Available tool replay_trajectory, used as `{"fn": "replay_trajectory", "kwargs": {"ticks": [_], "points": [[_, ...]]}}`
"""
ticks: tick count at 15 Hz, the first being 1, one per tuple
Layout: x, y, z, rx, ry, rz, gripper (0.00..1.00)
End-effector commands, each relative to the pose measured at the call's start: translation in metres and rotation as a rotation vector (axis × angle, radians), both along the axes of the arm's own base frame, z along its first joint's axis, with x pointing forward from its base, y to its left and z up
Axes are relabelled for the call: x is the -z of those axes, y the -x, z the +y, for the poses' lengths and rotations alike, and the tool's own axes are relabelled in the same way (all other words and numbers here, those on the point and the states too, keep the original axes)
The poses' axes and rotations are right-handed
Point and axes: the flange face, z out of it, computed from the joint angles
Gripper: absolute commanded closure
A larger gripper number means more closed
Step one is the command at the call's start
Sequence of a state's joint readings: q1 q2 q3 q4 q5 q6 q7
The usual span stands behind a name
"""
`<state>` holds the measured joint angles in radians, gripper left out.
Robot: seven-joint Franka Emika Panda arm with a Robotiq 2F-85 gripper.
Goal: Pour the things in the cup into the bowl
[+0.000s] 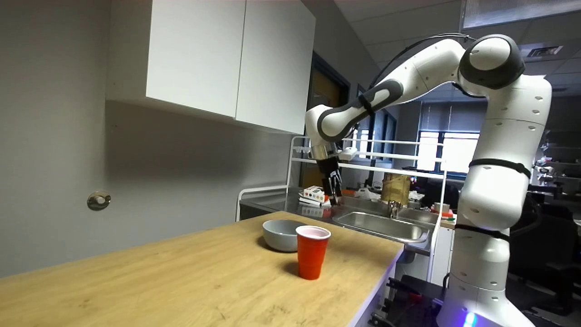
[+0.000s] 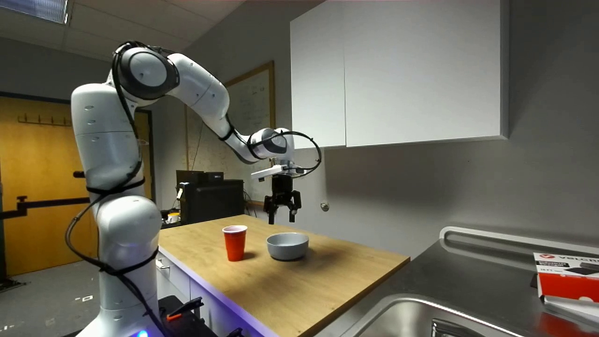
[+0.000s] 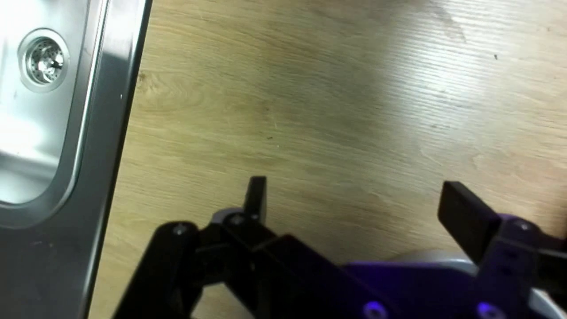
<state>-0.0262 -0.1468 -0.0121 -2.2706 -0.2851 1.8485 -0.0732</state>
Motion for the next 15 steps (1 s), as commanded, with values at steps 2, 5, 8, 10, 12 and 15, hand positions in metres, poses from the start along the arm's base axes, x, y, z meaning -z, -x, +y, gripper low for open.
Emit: {"fn": "replay_trajectory", "kwargs": {"ticks": [2, 5, 8, 10, 12, 15], "points": [[0.001, -0.019, 0.080, -0.134, 0.160, 0.039, 0.00], [-0.002, -0.020, 0.127, -0.228, 0.245, 0.041, 0.00], [-0.008, -0.016, 0.163, -0.327, 0.267, 0.047, 0.00], [-0.009, -0.011, 0.187, -0.396, 0.257, 0.042, 0.00], [-0.009, -0.003, 0.210, -0.471, 0.236, 0.032, 0.00], [-0.011, 0.007, 0.234, -0.582, 0.182, 0.021, 0.00]]}}
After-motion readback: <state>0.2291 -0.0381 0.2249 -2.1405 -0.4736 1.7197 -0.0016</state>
